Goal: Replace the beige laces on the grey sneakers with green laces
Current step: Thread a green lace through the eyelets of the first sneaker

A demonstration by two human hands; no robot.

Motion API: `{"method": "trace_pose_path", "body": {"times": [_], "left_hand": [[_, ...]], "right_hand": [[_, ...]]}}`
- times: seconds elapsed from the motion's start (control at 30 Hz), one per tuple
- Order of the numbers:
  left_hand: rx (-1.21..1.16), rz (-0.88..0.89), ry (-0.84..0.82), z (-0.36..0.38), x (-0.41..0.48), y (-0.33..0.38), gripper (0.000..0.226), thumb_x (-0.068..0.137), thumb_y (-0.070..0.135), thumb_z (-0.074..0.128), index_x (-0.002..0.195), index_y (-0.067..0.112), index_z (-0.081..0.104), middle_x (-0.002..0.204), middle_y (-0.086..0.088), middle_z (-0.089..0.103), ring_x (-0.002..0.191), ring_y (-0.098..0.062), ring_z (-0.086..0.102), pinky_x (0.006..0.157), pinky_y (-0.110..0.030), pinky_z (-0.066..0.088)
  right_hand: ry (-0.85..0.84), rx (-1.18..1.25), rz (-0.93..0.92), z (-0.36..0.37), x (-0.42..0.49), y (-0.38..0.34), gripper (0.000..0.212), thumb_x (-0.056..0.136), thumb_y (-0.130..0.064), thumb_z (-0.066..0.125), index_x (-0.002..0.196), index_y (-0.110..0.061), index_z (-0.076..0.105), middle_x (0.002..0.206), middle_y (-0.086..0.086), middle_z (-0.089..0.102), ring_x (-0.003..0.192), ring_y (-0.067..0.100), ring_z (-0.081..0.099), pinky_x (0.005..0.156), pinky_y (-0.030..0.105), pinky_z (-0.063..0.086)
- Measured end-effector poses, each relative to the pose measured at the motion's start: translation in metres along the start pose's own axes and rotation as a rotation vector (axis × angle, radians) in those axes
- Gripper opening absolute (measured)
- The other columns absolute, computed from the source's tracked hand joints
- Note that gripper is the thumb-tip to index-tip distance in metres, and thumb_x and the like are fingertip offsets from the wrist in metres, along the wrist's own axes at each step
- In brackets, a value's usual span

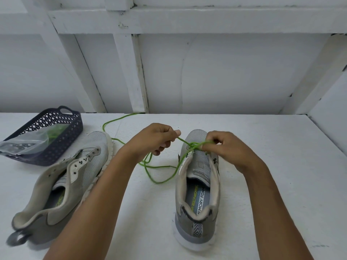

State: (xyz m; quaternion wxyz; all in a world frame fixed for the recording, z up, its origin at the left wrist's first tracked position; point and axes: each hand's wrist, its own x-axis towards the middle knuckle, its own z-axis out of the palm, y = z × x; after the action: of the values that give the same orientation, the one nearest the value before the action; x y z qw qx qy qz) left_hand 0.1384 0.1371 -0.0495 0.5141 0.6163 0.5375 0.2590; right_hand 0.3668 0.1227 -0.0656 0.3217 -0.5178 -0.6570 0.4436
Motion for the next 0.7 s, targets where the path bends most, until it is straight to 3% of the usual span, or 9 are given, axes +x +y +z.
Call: {"method": "trace_pose_path", "body": {"times": [0.2, 0.33, 0.4, 0.5, 0.6, 0.7], "left_hand": [[-0.016, -0.030, 0.034, -0.004, -0.001, -0.009, 0.037, 0.097, 0.034, 0.061, 0.067, 0.016, 0.048, 0.056, 0.003, 0.034, 0.050, -0.014, 0.025, 0.049, -0.025, 0.022], [-0.034, -0.040, 0.037, -0.004, 0.001, -0.013, 0.037, 0.096, 0.035, 0.061, 0.067, 0.018, 0.046, 0.057, 0.002, 0.035, 0.051, -0.013, 0.025, 0.048, -0.024, 0.023], [-0.037, -0.039, 0.037, -0.003, 0.002, -0.012, 0.038, 0.097, 0.035, 0.061, 0.066, 0.018, 0.046, 0.057, 0.003, 0.035, 0.050, -0.013, 0.025, 0.048, -0.024, 0.024], [-0.038, -0.035, 0.037, -0.002, 0.003, -0.010, 0.039, 0.097, 0.035, 0.061, 0.065, 0.018, 0.045, 0.056, 0.003, 0.037, 0.049, -0.013, 0.025, 0.047, -0.024, 0.024], [-0.021, -0.032, 0.034, -0.001, 0.004, -0.010, 0.040, 0.097, 0.034, 0.061, 0.064, 0.018, 0.046, 0.056, 0.002, 0.038, 0.050, -0.013, 0.026, 0.048, -0.024, 0.025], [-0.013, -0.032, 0.011, 0.000, 0.004, -0.010, 0.038, 0.097, 0.035, 0.061, 0.065, 0.018, 0.047, 0.057, 0.001, 0.039, 0.050, -0.013, 0.026, 0.048, -0.024, 0.025]], "right_hand": [[0.497, 0.934, 0.238, -0.025, 0.008, 0.010, 0.032, 0.098, -0.023, 0.051, 0.068, -0.015, 0.049, 0.077, 0.004, 0.065, 0.079, 0.020, 0.064, 0.073, 0.031, 0.050], [0.613, 1.099, 0.247, -0.033, 0.007, 0.023, 0.014, 0.093, -0.004, 0.044, 0.089, -0.008, 0.057, 0.110, 0.014, 0.070, 0.107, 0.030, 0.067, 0.086, 0.037, 0.054], [0.703, 0.813, 0.232, -0.026, 0.007, 0.026, 0.029, 0.084, 0.009, 0.044, 0.104, -0.009, 0.057, 0.115, 0.006, 0.067, 0.115, 0.026, 0.061, 0.088, 0.031, 0.051], [0.726, 0.185, 0.051, -0.013, 0.006, 0.019, 0.046, 0.077, 0.008, 0.050, 0.111, -0.019, 0.064, 0.114, -0.014, 0.059, 0.103, 0.005, 0.051, 0.083, 0.014, 0.043], [0.424, -0.222, -0.130, -0.005, 0.007, 0.015, 0.032, 0.080, -0.007, 0.064, 0.099, -0.032, 0.071, 0.121, -0.021, 0.059, 0.124, 0.004, 0.040, 0.105, 0.027, 0.032], [-0.015, -0.333, -0.057, 0.003, 0.009, -0.001, 0.008, 0.084, -0.026, 0.074, 0.092, -0.028, 0.074, 0.110, -0.014, 0.064, 0.111, 0.007, 0.053, 0.095, 0.028, 0.041]]}}
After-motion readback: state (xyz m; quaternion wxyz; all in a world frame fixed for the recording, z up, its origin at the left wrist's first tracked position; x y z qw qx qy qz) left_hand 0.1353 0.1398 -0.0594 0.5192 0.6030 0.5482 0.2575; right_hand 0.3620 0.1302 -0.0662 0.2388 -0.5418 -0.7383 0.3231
